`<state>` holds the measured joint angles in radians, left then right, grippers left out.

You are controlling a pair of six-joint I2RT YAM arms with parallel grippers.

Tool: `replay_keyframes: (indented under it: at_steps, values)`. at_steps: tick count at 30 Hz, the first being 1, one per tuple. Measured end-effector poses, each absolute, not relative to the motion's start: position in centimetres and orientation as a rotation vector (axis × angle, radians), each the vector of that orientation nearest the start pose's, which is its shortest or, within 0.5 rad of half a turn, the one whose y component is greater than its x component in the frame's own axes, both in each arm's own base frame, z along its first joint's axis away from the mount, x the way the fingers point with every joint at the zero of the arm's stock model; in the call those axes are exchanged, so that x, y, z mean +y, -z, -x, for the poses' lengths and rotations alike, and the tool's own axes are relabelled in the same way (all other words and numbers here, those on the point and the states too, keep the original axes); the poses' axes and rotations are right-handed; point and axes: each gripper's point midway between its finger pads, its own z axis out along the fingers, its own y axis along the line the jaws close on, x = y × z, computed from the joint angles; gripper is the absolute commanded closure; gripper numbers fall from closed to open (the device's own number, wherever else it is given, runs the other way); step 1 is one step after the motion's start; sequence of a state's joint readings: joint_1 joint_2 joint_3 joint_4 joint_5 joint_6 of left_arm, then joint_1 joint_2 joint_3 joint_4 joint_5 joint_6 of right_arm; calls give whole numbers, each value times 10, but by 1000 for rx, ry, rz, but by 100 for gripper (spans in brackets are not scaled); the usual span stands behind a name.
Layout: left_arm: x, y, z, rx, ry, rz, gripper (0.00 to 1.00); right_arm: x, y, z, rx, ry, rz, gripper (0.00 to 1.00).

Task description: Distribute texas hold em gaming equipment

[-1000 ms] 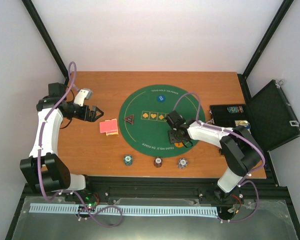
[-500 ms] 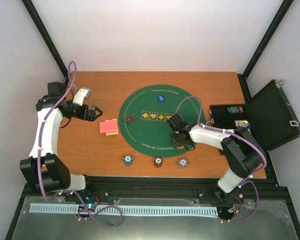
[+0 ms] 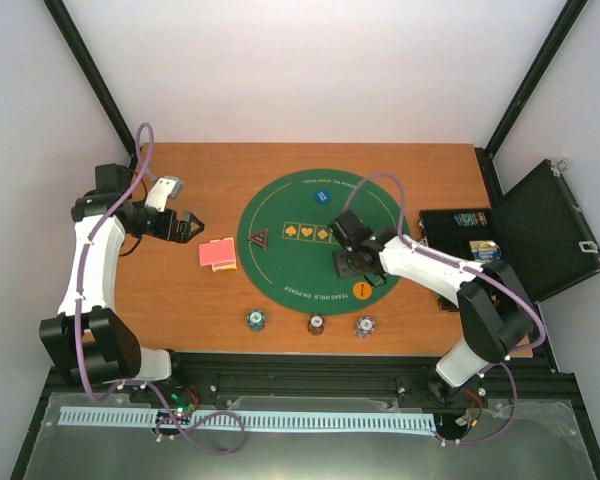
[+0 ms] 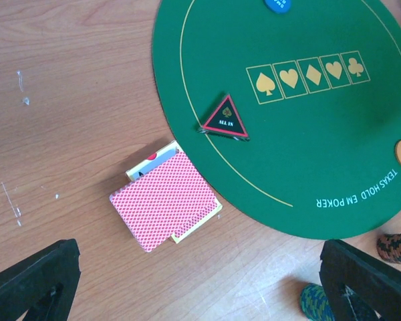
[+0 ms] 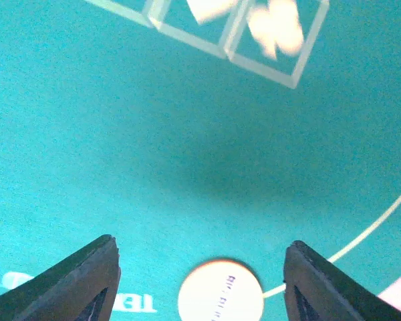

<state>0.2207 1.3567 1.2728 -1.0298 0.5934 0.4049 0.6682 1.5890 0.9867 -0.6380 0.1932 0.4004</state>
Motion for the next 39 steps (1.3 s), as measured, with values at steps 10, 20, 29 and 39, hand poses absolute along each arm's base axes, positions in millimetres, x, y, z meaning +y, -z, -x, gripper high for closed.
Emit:
replay_keyframes:
  at_steps: [10,20,29,39]
  values:
    - [-22,-206,-320,2503,531,-391,0,312,-153,-256,2513,-309,616,1]
    - [-9,-194,-324,2572,458,-309,0,396,-140,-192,2533,-428,892,2]
    - [-4,-196,-324,2565,414,-288,0,421,-105,-164,2590,-380,1033,10]
    - [-4,-199,-327,2553,409,-267,0,433,-72,-156,2630,-299,1098,17]
